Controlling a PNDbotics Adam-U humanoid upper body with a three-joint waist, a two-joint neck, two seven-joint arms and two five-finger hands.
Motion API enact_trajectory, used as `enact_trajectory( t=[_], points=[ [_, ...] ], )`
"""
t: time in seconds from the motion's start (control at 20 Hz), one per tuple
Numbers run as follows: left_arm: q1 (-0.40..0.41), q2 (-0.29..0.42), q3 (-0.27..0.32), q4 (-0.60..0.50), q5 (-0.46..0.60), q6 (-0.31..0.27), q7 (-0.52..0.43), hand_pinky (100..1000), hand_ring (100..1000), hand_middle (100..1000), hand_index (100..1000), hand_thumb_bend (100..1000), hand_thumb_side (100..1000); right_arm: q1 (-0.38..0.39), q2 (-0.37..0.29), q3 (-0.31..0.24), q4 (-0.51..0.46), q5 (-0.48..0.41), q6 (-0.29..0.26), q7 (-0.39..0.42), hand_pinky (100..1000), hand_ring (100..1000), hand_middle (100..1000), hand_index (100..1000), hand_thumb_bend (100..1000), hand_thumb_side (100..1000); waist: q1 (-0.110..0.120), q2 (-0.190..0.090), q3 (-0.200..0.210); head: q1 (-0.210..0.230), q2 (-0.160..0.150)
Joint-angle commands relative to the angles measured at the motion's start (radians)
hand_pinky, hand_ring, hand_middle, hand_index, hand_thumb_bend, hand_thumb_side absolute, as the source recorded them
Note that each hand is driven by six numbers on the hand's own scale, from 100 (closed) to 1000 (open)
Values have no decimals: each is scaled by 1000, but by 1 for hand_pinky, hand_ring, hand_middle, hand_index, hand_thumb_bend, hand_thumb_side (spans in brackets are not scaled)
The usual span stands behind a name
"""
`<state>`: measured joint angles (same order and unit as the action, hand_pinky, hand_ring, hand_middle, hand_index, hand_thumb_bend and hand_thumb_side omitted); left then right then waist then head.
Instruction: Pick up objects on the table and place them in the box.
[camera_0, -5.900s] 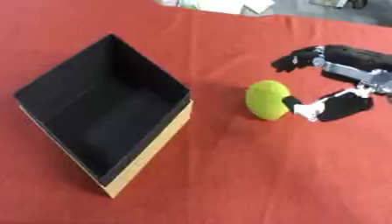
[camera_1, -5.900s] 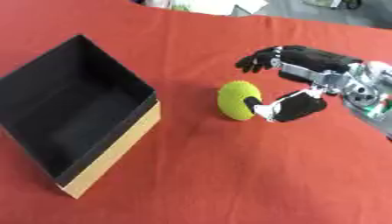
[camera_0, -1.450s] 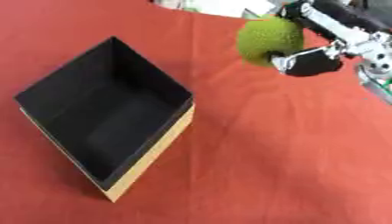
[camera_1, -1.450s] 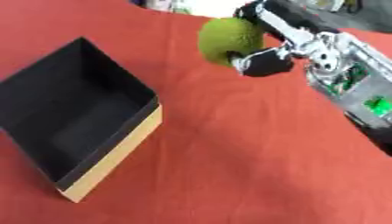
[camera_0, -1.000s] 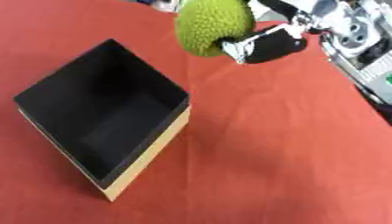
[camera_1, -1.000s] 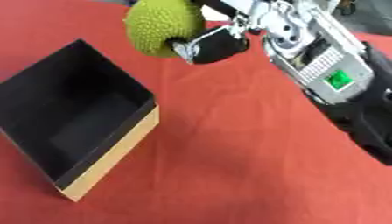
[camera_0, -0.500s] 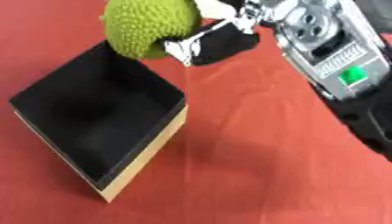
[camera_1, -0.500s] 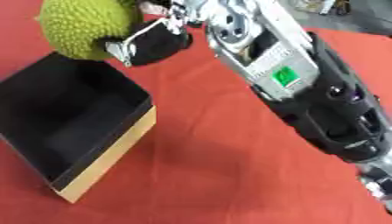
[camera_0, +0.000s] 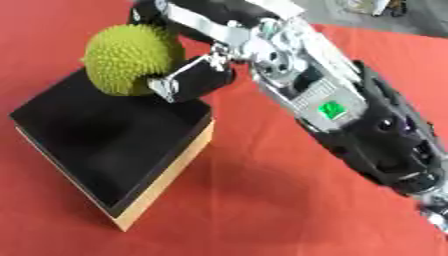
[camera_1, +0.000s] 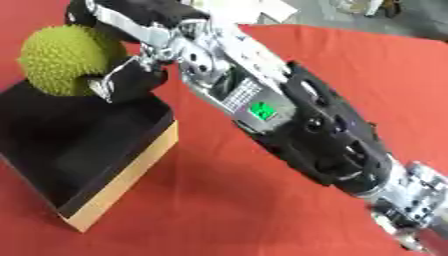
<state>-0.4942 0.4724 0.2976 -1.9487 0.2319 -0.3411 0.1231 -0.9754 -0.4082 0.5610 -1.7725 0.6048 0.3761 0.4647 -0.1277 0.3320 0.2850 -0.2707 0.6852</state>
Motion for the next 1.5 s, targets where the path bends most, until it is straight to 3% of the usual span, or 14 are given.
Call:
enact_trajectory(
  t=[0.05,0.5,0.6,0.75,0.95,1.2,1.5],
  points=[
    [-15,16,4,-18,1,4,-1,672,554,538,677,100,100,-25,28,17,57,47,-40,9,661,554,459,628,100,100,7,-17,4,-11,-1],
    [-27,9,2,-22,5,6,-3,673,554,538,677,100,100,-16,104,43,192,129,-135,21,688,596,491,654,100,100,4,-7,22,-36,-5],
    [-27,10,2,-22,5,7,-3,673,554,538,677,100,100,-17,105,46,196,137,-153,33,728,681,570,719,109,100,3,-7,22,-35,-4],
    [-28,10,2,-22,5,7,-4,673,554,538,677,100,100,-20,102,53,191,146,-189,73,809,830,753,834,195,100,2,-8,22,-34,-4],
    [-28,11,1,-22,5,7,-4,673,554,538,677,100,100,-23,100,47,182,164,-236,138,853,889,815,879,183,100,3,-9,22,-34,-2],
    [-27,11,1,-21,5,7,-4,673,554,538,677,100,100,-27,95,32,141,171,-245,161,864,904,833,899,161,184,3,-10,20,-31,-3],
    [-26,12,2,-22,3,6,-1,672,554,538,678,100,100,-25,81,4,65,138,-209,154,860,892,818,895,127,134,5,-12,16,-27,-4]
  ],
)
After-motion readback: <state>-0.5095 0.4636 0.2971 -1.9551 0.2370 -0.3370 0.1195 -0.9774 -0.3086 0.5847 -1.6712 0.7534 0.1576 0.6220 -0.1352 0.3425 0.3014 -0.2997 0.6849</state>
